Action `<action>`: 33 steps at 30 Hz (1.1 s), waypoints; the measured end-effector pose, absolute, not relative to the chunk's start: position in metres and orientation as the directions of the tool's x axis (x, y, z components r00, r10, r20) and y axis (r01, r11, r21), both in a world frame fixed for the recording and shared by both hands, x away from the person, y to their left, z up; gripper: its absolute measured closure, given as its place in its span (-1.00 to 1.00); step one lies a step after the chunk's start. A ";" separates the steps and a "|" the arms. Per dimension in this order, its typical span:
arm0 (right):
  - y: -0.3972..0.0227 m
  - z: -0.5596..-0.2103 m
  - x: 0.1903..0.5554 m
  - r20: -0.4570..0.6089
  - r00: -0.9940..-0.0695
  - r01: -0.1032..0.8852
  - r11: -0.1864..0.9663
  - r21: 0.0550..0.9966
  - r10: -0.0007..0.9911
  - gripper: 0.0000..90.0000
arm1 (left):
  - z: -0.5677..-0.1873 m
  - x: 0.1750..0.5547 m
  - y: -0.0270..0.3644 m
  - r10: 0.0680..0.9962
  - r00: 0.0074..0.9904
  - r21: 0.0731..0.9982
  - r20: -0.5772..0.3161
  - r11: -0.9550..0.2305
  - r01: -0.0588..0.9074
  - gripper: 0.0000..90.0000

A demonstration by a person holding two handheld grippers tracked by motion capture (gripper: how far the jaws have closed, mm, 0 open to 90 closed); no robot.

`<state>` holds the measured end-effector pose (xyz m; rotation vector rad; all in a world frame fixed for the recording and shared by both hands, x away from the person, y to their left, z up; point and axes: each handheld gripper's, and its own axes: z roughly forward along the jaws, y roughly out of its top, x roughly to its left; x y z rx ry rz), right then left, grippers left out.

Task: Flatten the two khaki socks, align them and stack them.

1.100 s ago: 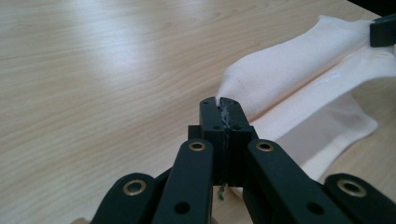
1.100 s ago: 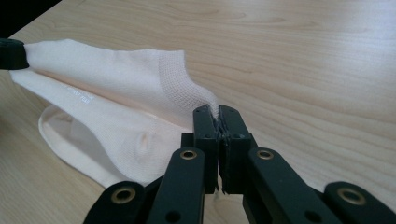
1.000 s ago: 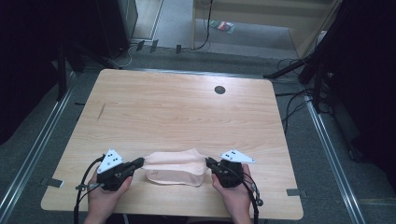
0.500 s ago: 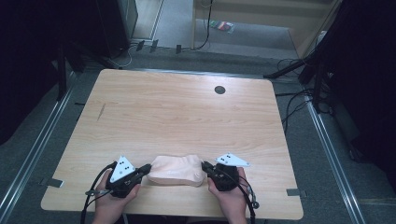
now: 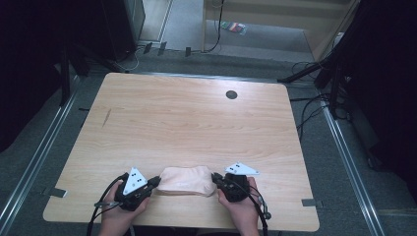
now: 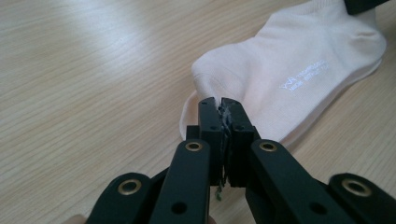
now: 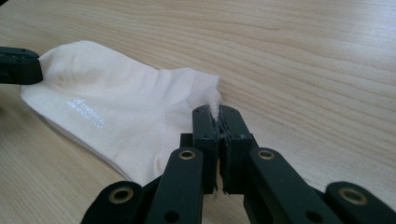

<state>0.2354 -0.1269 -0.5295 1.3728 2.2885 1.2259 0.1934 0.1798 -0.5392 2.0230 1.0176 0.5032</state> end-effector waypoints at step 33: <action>-0.147 -0.529 0.236 0.244 -0.495 0.609 0.133 0.782 0.834 0.33 | -0.536 0.201 0.202 0.847 0.526 0.856 -0.082 -0.210 0.472 0.35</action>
